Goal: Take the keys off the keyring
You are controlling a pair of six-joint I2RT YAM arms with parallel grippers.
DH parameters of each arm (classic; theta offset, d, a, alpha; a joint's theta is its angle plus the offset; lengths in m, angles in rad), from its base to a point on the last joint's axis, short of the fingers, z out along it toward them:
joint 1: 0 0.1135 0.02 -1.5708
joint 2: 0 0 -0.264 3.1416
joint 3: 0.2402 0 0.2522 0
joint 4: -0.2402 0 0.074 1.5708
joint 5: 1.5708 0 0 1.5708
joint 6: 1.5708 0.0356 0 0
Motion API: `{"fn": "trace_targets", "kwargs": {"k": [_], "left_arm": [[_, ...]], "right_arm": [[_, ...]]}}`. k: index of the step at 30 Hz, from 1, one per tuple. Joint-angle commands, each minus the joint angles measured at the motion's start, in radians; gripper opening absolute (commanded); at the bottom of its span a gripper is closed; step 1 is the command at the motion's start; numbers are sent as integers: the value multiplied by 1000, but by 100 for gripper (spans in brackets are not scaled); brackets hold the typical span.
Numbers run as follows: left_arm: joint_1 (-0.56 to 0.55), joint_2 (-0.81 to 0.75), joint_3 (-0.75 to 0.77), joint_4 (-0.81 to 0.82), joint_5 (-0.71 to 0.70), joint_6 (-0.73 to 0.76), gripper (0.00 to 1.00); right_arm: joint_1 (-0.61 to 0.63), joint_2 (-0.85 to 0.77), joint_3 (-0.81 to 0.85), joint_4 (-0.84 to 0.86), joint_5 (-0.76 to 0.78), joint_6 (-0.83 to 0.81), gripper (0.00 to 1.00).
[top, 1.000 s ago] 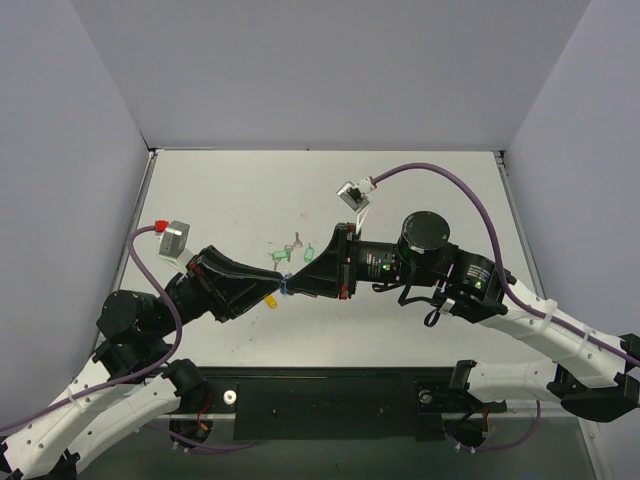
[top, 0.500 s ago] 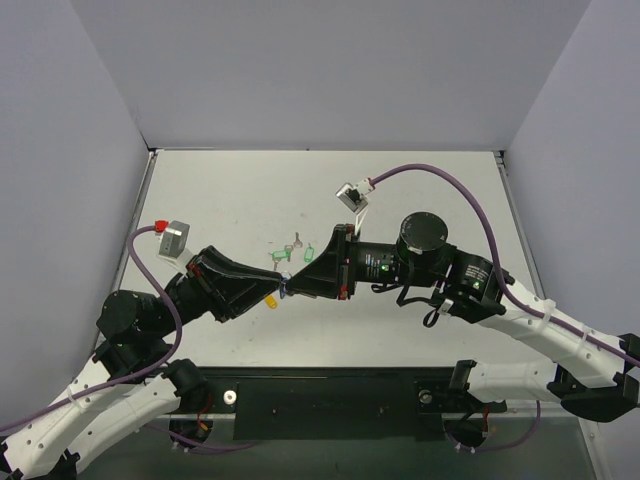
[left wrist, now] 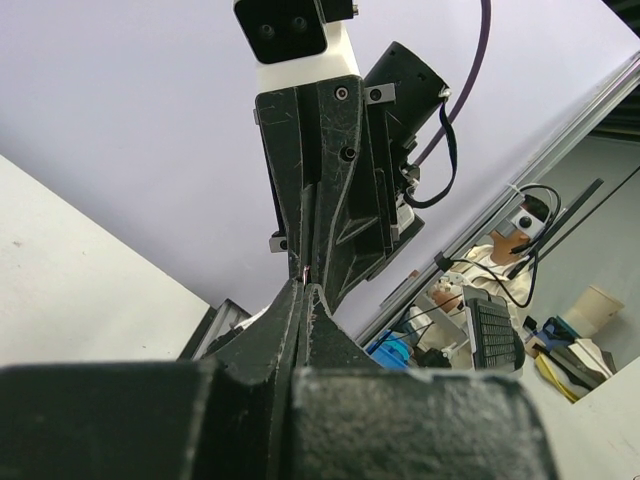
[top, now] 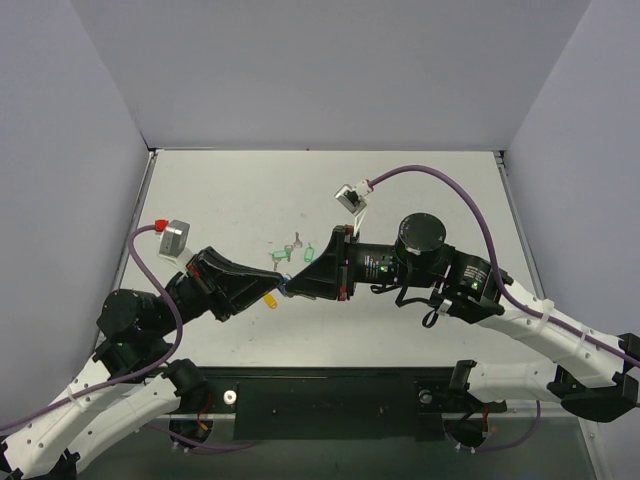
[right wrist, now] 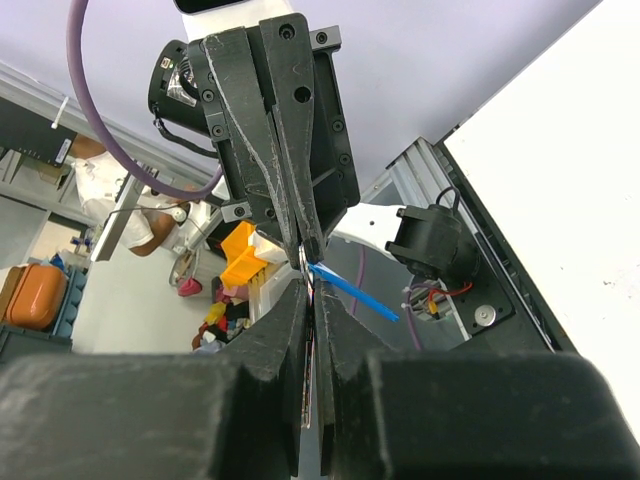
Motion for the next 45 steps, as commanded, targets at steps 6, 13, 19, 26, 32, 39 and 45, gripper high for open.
{"fn": "trace_targets", "kwargs": {"k": [6,13,19,26,32,39,45], "left_arm": [[-6,30,93,-73,76,51,0],[-6,56,128,-149,142,81,0],[-5,61,140,-229,192,111,0],[-6,67,172,-333,251,159,0],[-6,76,214,-442,271,225,0],[-6,104,232,-514,315,263,0],[-6,131,246,-564,357,268,0]], "right_arm": [[3,-17,-8,52,-5,-6,0],[3,-20,14,-19,-17,-23,0],[3,-20,29,-71,-25,-44,0],[3,-2,47,-111,-56,-52,0],[2,9,67,-134,-67,-56,0],[9,29,78,-140,-94,-52,0],[19,46,106,-174,-117,-66,0]]}}
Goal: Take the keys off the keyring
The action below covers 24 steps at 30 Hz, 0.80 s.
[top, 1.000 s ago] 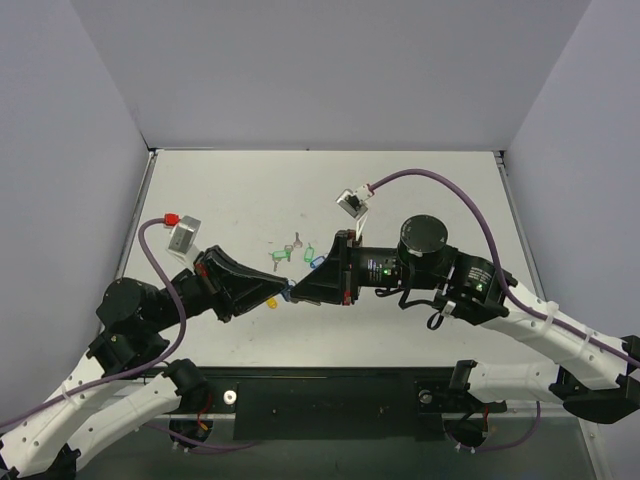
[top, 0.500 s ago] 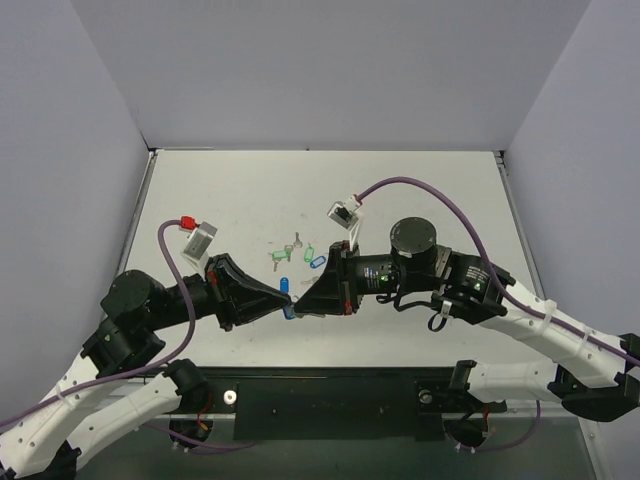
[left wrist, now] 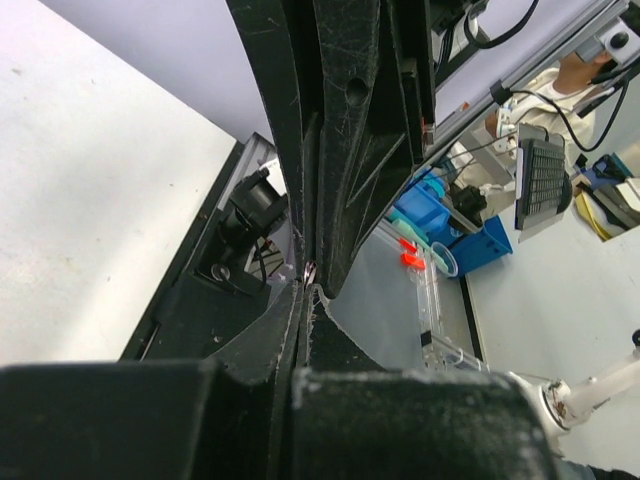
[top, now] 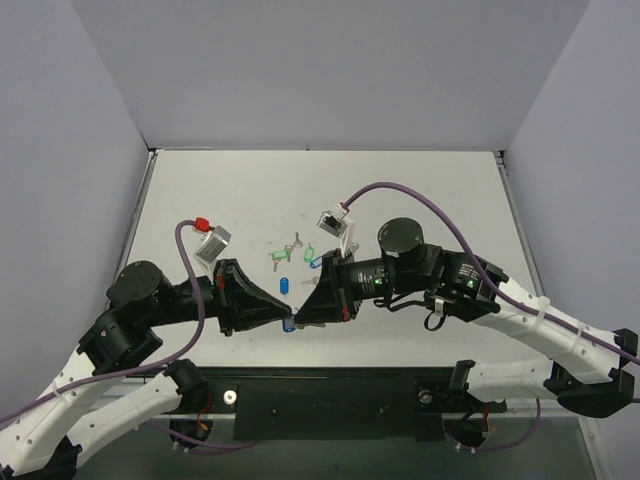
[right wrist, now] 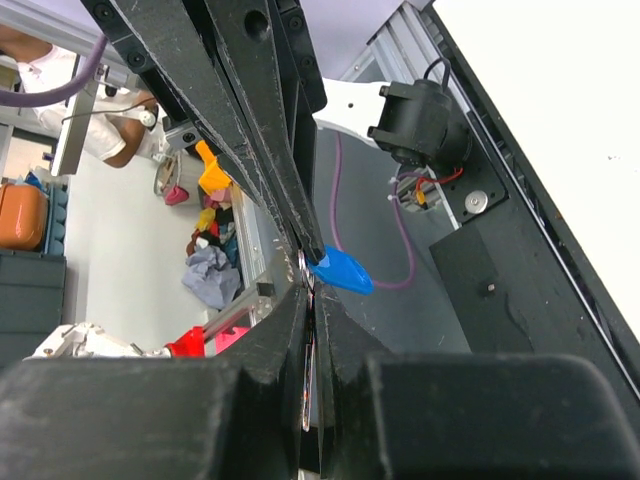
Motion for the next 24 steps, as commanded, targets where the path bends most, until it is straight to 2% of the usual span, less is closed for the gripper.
{"fn": "trace_targets", "kwargs": {"k": [1,16,17,18,20,22,24], "left_arm": [[-7,31,39,-80,110,36,0],[-7,74,95,-209,121,91,0],[-5,74,109,-215,109,94,9],[-5,74,120,-223,94,101,33],[-5,58,135,-223,31,96,53],[-5,30,152,-205,-18,90,64],[-5,-1,175,-189,-124,90,66]], "right_arm": [[8,18,73,66,-4,-14,0],[45,35,64,52,-7,-22,0],[46,29,62,54,1,-22,0],[46,29,62,54,4,-23,0],[46,21,65,57,23,-13,0],[49,15,70,80,39,1,0],[60,18,77,101,50,6,0]]}}
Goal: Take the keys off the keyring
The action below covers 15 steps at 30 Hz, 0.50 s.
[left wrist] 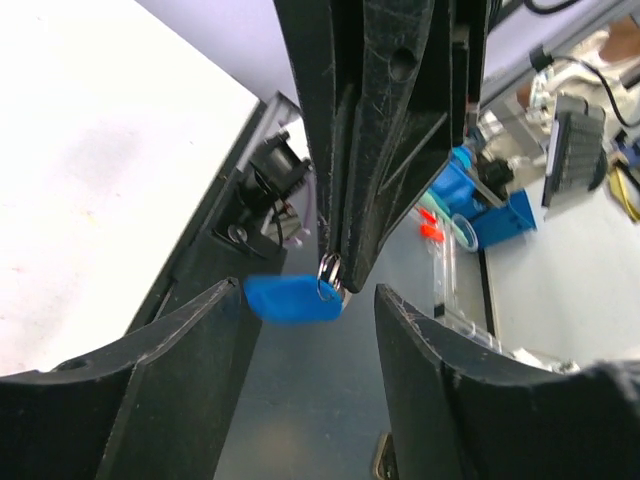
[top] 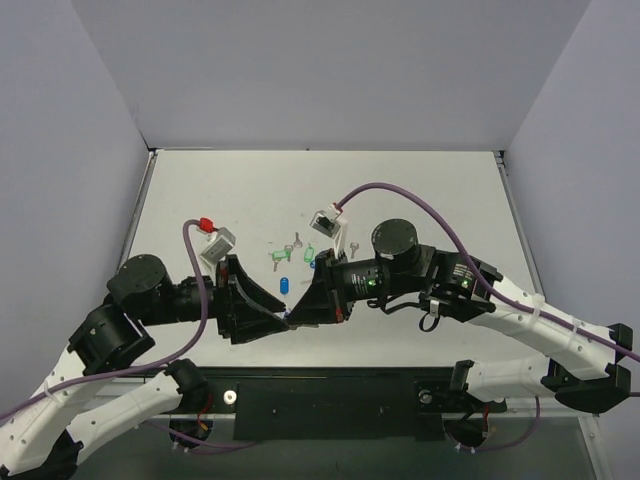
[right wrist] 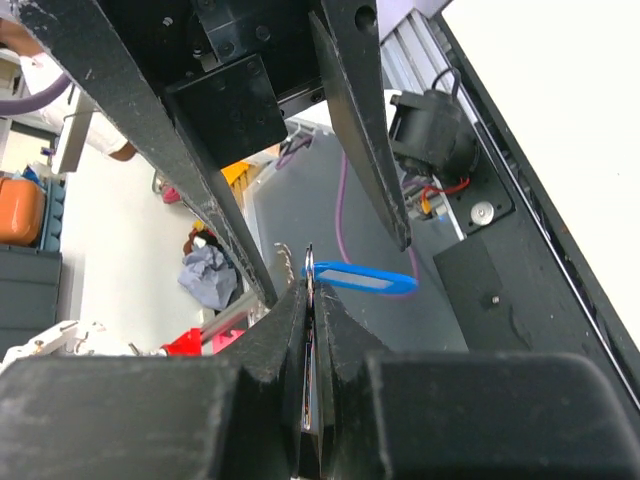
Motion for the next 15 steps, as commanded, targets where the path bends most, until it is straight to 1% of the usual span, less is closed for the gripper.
{"fn": "trace_targets", "kwargs": {"k": [1,2,4,5,7,10,12,15], "left_arm": [[-5,-84,83,35,-226,1,66],[-5,-103,71,70,-309,-31,66],[-5,-173,10,209,-395,-89,66],[-5,-218,-48,325,-404,-111,66],[-5,-264,-113,444,-438,-157,66],[-5,-299,-190,587,-461,-201,60],[-5,-298,-204,621,-452,-209,57],[-5,-281,-196,621,-429,-208,53]], "right_arm": [[22,-14,57,123,41,24,0],[27,-9,58,128,42,24,0],[29,-7,63,160,47,23,0],[29,-4,68,172,50,24,0],[29,5,78,182,61,21,0],[29,9,86,224,84,37,0],[30,16,94,238,87,44,0],[30,20,109,249,88,49,0]]}}
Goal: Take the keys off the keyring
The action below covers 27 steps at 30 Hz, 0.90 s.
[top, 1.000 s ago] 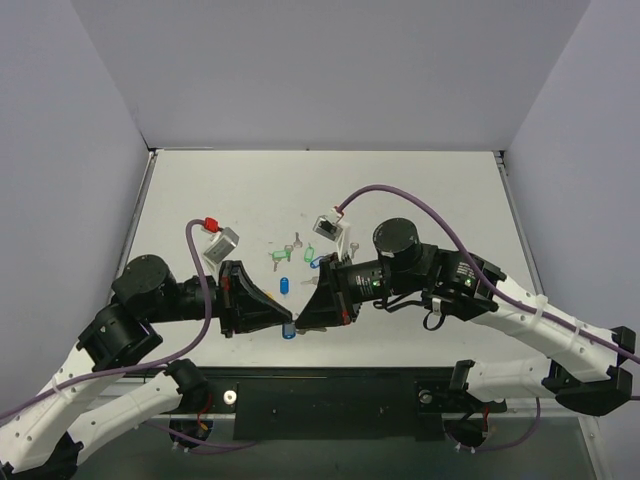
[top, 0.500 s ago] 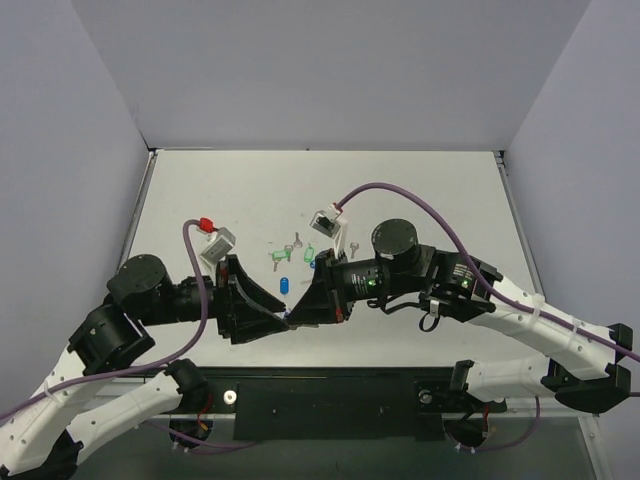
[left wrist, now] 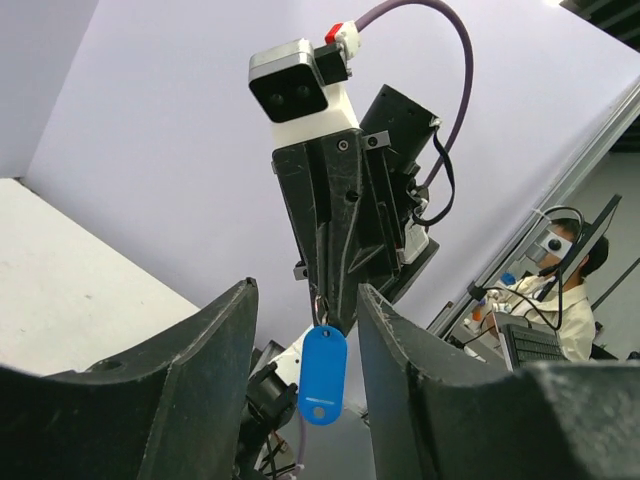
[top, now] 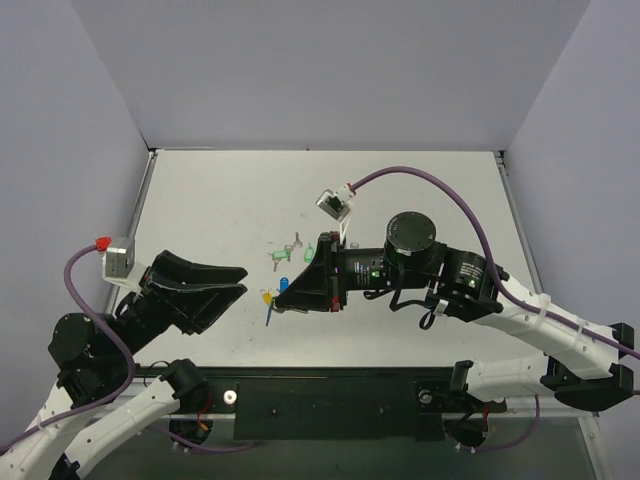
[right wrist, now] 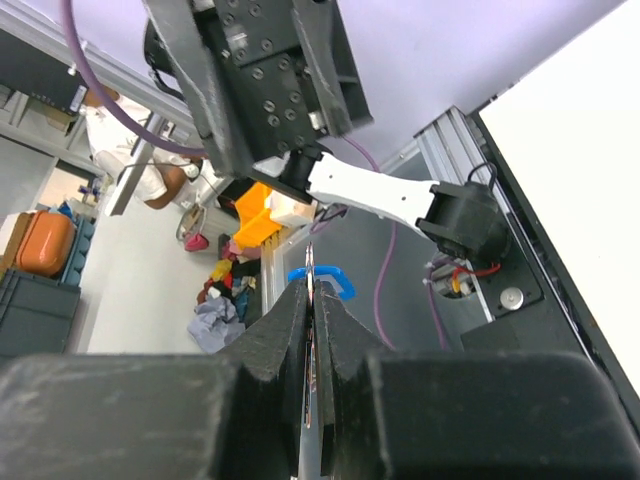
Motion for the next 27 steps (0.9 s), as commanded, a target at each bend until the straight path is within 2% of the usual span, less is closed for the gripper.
{"fn": "trace_targets", "kwargs": {"k": [1,8,17,27], "left_arm": [[-4,35,-2,141,-4,-42,53],[-4,72,5,157,55,-58,46],[-4,83,7,101,62,-44,42],[-4,111,-2,109,94,-59,31]], "right_arm": [[5,19,53,98,20,16,0],[7,20,47,118,26,18,0],[7,25,60,109,38,7,0],[7,40,73,118,36,13,0]]}}
